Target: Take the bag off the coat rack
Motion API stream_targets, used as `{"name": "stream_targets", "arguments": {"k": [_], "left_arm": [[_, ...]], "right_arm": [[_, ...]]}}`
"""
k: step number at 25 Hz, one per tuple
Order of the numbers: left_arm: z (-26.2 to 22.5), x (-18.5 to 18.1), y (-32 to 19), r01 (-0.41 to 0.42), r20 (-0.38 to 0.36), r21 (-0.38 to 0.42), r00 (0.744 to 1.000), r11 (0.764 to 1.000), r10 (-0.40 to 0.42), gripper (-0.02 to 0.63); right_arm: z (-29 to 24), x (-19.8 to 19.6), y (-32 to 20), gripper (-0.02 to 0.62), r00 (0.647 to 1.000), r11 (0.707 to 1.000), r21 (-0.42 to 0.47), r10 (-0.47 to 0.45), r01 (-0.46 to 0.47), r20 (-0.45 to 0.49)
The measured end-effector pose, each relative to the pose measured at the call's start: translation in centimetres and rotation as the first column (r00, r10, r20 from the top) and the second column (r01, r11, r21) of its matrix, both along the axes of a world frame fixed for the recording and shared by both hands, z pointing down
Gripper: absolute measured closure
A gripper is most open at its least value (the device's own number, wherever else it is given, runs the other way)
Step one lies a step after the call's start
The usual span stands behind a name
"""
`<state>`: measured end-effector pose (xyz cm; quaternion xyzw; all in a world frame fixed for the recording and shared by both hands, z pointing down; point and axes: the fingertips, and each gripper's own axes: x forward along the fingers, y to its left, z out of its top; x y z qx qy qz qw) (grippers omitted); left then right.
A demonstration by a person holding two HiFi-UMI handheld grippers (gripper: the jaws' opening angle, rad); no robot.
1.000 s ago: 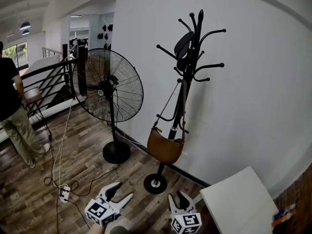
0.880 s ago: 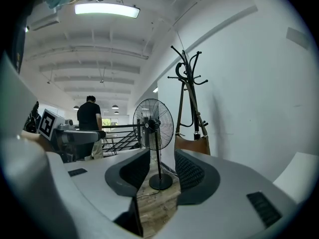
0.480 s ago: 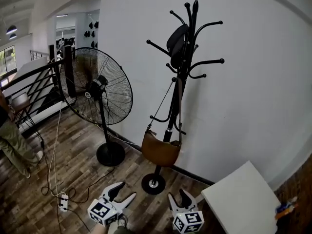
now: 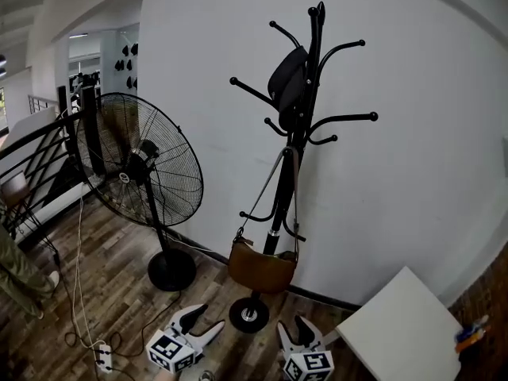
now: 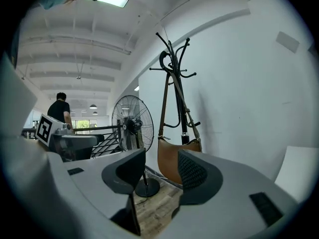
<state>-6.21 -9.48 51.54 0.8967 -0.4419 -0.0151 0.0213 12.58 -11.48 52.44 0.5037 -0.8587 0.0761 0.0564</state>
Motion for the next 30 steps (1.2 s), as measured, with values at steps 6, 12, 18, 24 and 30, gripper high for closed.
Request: {"name": "stream_targets", "arguments": {"k": [6, 12, 18, 24, 30], "left_arm": [[-0.3, -2.7, -4.3, -0.054, 0.001, 0.003, 0.999, 0.999, 0.054, 0.371], [-0.6, -5.3, -8.4, -0.088, -0.013, -0.015, 0.996, 0.996, 0.088, 0.373], [-0.5, -5.7, -11.8, -0.150, -0.006, -0.020, 0.989, 0.988, 0.150, 0.373], [0.3, -4.7, -15.6, -0.160, -0.001, -0.029, 0.987, 0.987, 0.160, 0.376], [-1.3, -2.7, -19.0, -0.133, 0.023, 0.018, 0.991, 0.991, 0.132, 0.376]], "right_arm": [[-0.4, -1.6, -3.7, 0.410, 0.995, 0.995, 0.018, 0.098, -0.098, 0.025], [-1.6, -2.7, -6.5, 0.414, 0.979, 0.979, 0.047, 0.198, -0.201, 0.050], [-2.3, -2.6, -8.5, 0.419, 0.962, 0.960, 0.060, 0.273, -0.274, 0.015], [-3.2, -1.6, -11.9, 0.416, 0.958, 0.954, 0.091, 0.287, -0.286, 0.002], [-4.5, -0.5, -16.1, 0.416, 0.966, 0.958, 0.131, 0.259, -0.256, -0.008]]}}
